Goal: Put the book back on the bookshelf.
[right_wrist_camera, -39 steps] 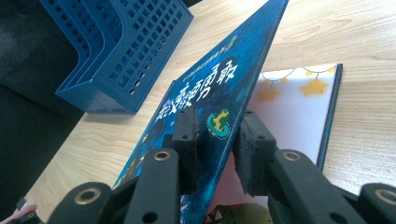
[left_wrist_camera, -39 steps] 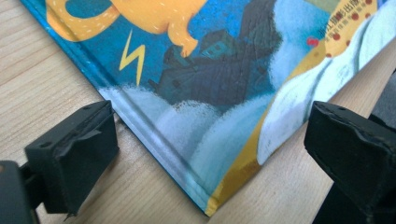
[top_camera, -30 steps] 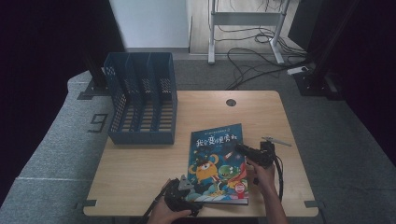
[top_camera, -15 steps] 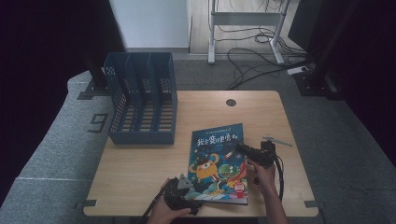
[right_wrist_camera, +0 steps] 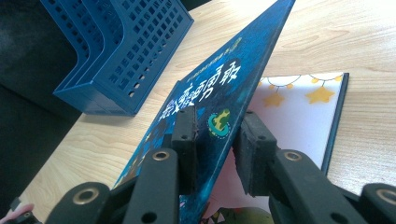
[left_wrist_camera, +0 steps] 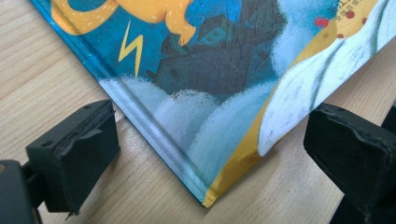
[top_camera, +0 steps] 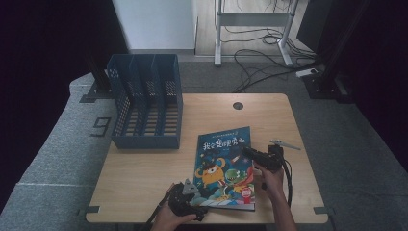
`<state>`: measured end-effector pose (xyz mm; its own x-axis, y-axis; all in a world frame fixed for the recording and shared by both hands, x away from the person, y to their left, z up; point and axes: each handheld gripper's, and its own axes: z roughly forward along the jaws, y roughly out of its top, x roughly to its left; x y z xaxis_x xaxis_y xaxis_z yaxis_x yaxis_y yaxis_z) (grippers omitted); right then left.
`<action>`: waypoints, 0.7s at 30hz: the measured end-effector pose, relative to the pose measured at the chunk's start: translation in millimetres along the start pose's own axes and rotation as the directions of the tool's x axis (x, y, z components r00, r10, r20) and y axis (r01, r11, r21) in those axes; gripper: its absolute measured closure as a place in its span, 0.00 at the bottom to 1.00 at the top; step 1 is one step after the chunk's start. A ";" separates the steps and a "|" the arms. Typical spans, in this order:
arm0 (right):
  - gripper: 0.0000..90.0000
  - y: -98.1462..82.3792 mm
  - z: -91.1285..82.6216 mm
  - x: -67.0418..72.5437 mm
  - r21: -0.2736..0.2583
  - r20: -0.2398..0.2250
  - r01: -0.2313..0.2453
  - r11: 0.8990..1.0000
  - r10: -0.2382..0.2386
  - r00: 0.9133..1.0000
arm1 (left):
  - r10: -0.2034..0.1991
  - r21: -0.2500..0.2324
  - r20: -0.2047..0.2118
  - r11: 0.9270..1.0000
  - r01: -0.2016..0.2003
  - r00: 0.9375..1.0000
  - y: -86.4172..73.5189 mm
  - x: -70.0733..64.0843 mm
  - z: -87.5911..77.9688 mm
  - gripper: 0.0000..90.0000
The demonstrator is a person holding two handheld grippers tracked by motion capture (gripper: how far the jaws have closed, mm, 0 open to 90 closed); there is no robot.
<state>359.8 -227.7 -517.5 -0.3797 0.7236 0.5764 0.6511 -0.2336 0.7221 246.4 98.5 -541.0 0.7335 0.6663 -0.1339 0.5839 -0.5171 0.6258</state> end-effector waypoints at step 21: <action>0.71 12.1 9.9 8.6 0.080 0.018 0.082 0.993 -0.083 0.996 | -0.006 -0.004 0.016 1.000 0.006 1.000 -0.3 3.2 -1.2 0.04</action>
<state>370.9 -217.9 -507.6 -0.4210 0.7520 0.5073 0.6685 -0.1208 0.7338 248.1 101.5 -540.7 0.7354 0.6607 -0.1505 0.5872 -0.5106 0.6280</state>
